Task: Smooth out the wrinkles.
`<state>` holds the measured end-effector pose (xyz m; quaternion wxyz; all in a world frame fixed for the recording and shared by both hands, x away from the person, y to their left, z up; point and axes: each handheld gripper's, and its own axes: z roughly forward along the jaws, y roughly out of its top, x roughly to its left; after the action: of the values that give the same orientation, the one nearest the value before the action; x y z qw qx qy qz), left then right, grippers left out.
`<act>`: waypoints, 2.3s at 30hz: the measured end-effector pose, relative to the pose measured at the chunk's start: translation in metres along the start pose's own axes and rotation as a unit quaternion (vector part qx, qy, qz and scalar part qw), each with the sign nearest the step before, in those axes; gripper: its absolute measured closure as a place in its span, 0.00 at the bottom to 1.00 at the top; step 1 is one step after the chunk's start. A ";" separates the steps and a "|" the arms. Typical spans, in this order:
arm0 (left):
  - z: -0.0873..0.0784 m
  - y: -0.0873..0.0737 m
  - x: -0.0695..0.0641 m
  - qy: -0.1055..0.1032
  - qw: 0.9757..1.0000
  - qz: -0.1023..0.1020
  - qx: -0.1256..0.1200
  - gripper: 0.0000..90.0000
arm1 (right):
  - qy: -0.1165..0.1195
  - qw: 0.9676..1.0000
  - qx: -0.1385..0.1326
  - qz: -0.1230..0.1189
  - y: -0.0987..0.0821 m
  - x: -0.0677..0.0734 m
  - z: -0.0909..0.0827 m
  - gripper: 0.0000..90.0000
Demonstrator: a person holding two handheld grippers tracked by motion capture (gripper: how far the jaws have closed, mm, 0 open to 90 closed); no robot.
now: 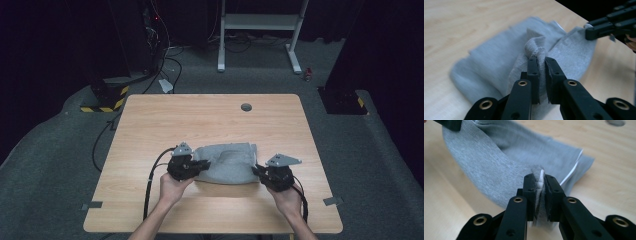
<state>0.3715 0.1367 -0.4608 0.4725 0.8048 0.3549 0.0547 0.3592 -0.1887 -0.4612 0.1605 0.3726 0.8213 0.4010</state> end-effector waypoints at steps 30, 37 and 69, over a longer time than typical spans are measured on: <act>0.022 -0.040 0.003 0.073 0.996 0.017 0.042 0.88 | -0.043 0.996 0.061 -0.042 -0.036 0.010 0.033 0.81; 0.017 -0.052 -0.005 0.060 0.997 0.013 0.046 0.86 | -0.033 0.997 0.057 -0.036 -0.058 0.014 0.017 0.75; 0.035 -0.046 -0.007 0.118 0.990 0.008 0.080 0.58 | -0.050 0.998 0.044 0.011 -0.020 0.001 0.024 0.94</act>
<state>0.3571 0.1208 -0.5144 0.3612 0.8306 0.4051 0.1249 0.3619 -0.1827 -0.4914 0.1803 0.4077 0.8249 0.3476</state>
